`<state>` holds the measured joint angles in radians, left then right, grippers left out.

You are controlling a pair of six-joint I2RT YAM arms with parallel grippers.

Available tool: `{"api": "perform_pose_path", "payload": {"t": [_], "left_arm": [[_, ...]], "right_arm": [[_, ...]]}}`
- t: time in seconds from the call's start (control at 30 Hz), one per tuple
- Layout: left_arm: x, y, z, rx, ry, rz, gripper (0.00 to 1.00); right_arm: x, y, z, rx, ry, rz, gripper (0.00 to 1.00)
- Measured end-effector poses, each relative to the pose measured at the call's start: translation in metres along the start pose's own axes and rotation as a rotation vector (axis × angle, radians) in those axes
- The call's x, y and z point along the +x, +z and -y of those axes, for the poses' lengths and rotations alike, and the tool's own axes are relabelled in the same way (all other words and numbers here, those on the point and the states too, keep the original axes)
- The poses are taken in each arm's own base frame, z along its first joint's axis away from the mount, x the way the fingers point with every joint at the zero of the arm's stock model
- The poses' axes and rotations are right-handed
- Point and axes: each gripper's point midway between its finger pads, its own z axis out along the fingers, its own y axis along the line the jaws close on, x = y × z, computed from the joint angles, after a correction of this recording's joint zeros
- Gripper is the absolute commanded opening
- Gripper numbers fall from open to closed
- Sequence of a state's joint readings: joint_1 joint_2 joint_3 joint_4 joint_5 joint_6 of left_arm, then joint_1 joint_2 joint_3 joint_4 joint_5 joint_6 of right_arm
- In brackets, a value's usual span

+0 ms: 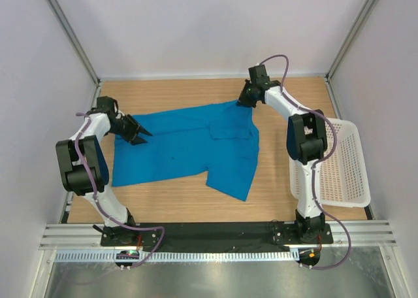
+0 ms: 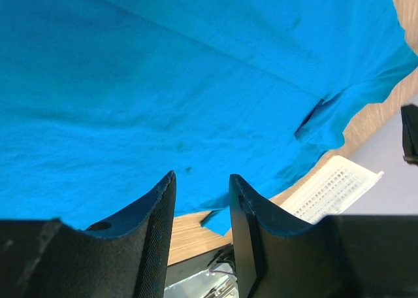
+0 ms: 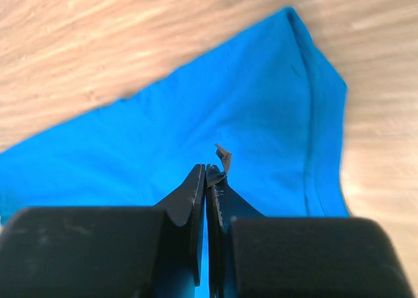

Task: Fold and stack the t-shirts
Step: Fold the tshirt

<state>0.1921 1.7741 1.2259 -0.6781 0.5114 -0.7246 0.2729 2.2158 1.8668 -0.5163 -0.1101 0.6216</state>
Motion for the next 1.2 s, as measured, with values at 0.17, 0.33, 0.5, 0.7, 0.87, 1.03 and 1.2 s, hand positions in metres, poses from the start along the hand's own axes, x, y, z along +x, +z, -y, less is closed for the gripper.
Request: {"api": "perform_pose_path", "payload": {"t": [0.17, 0.33, 0.5, 0.7, 0.87, 1.03, 1.2], "left_arm": [[0.001, 0.0, 0.0, 0.003, -0.001, -0.006, 0.4], [0.0, 0.001, -0.001, -0.005, -0.007, -0.014, 0.41], [-0.004, -0.003, 0.003, -0.002, 0.002, -0.007, 0.43], [-0.005, -0.005, 0.0, -0.023, 0.015, -0.002, 0.47], [-0.002, -0.006, -0.008, -0.053, 0.012, 0.011, 0.47], [0.011, -0.013, -0.021, -0.081, 0.007, 0.022, 0.48], [0.024, -0.029, -0.044, -0.112, -0.016, 0.058, 0.52]], "right_arm": [[0.001, 0.038, 0.007, 0.001, 0.025, 0.028, 0.02], [-0.011, 0.072, 0.019, -0.001, 0.041, 0.066, 0.02], [-0.036, 0.085, 0.021, -0.022, 0.044, 0.121, 0.08], [-0.052, 0.082, 0.017, -0.013, 0.038, 0.118, 0.37], [-0.053, 0.043, 0.022, 0.086, 0.005, 0.072, 0.45], [-0.036, -0.046, 0.028, 0.172, -0.054, 0.012, 0.48], [0.036, -0.139, 0.044, 0.197, -0.137, -0.067, 0.49]]}}
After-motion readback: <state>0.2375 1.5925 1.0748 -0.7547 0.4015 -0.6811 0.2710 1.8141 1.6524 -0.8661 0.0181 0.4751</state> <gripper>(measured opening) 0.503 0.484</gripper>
